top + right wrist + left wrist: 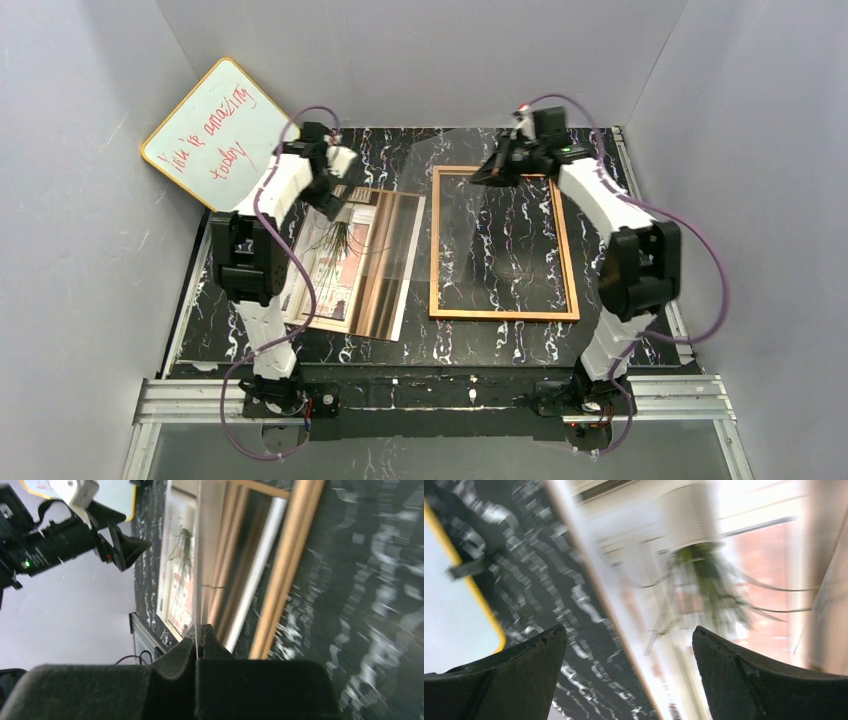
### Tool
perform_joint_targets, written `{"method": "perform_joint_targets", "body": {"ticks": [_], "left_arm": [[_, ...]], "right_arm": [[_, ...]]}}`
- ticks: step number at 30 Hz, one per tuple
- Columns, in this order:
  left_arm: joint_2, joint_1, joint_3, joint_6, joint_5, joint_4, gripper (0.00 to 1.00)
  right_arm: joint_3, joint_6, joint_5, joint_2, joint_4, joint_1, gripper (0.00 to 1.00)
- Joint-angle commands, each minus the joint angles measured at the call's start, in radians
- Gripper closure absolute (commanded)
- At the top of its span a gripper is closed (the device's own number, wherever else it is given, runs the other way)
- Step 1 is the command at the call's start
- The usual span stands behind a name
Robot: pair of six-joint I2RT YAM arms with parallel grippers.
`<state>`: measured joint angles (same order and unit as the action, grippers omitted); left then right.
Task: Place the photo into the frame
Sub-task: Pick up the photo frame item at the center of the board, then move the photo frame to the center of the board.
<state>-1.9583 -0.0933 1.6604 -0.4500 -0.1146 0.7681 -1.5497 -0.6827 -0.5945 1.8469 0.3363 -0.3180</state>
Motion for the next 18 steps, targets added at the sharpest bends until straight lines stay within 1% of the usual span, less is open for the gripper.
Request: {"method": "perform_joint_targets", "body": {"ticks": [1, 3, 5, 8, 11, 15, 18], "left_arm": [[-0.011, -0.174, 0.052, 0.073, 0.076, 0.088, 0.06], [-0.045, -0.233, 0.097, 0.120, 0.103, 0.077, 0.07], [-0.080, -0.285, 0.133, 0.166, 0.145, 0.052, 0.09], [-0.157, -0.353, 0.216, 0.237, 0.197, 0.045, 0.13], [-0.228, -0.400, 0.305, 0.304, 0.245, 0.045, 0.17], [-0.302, -0.437, 0.377, 0.371, 0.275, 0.043, 0.23], [-0.332, -0.457, 0.382, 0.418, 0.323, 0.037, 0.28]], "right_arm": [[0.019, 0.168, 0.023, -0.218, 0.274, 0.139, 0.99], [0.052, 0.170, 0.049, -0.297, 0.308, 0.208, 0.99], [0.061, 0.190, 0.109, -0.361, 0.359, 0.242, 0.99], [0.025, 0.233, 0.222, -0.427, 0.471, 0.253, 0.99], [-0.019, 0.263, 0.285, -0.475, 0.575, 0.258, 0.99], [-0.034, 0.259, 0.332, -0.537, 0.616, 0.258, 0.99], [-0.031, 0.257, 0.363, -0.549, 0.635, 0.258, 0.99]]}}
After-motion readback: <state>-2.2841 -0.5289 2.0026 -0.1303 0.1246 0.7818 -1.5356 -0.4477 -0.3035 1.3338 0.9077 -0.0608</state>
